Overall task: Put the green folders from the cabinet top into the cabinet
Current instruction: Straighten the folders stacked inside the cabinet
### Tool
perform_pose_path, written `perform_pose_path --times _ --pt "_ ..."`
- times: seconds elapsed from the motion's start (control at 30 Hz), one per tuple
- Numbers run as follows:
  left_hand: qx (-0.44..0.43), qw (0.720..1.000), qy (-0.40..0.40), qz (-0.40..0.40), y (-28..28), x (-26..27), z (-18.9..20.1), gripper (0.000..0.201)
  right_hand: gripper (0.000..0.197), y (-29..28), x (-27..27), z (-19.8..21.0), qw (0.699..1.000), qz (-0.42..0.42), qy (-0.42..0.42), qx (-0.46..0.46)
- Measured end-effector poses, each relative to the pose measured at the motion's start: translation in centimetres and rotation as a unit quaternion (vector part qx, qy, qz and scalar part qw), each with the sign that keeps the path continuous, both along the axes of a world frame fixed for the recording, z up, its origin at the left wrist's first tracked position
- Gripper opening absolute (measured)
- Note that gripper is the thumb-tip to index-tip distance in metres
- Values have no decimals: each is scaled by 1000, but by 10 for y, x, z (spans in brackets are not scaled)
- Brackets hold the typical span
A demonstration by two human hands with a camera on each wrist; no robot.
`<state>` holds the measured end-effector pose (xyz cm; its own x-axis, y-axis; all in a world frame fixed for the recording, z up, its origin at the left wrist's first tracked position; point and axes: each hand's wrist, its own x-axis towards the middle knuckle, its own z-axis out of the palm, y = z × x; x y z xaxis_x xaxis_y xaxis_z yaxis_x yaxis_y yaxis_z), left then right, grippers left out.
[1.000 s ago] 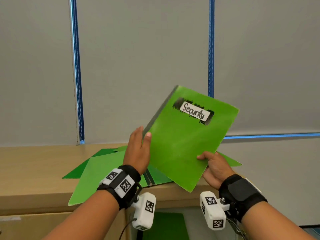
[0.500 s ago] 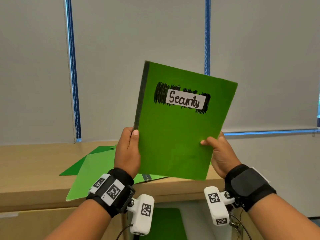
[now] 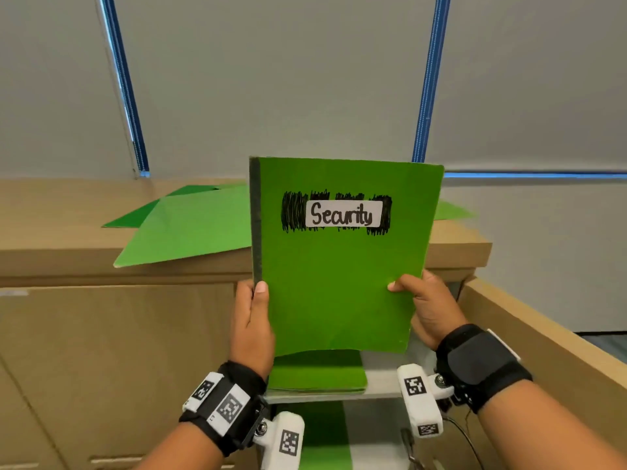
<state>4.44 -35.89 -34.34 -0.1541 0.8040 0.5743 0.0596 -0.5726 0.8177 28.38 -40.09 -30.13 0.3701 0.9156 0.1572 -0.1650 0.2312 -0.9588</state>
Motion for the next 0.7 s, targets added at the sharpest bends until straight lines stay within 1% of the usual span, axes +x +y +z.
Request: perform_pose_path --times 0.1,0.17,0.27,0.33,0.47,0.57,0.63,0.67,0.7 --pt "-45 999 12 10 2 -2 -49 34 26 10 -2 -47 999 11 1 -46" --pt "-61 998 10 19 7 -1 -79 33 20 17 -4 -73 997 8 1 -75" --pt "-86 996 5 29 16 3 -116 36 24 29 -2 -103 994 -3 9 -112" --pt "-104 994 13 42 20 7 -138 35 20 41 1 -125 990 -3 1 -140" --pt "-123 989 38 67 36 12 -167 34 25 63 6 -161 985 -14 8 -174" --pt "-136 987 52 64 50 13 -178 32 25 73 9 -167 984 6 3 -178" --pt "-155 984 64 59 60 17 -184 33 44 78 13 -166 984 19 -3 -175" --pt "-168 981 73 58 64 20 -187 34 25 81 17 -169 984 30 -18 -175" --pt "-181 978 84 54 68 22 -190 34 26 85 20 -173 982 34 -30 -183"
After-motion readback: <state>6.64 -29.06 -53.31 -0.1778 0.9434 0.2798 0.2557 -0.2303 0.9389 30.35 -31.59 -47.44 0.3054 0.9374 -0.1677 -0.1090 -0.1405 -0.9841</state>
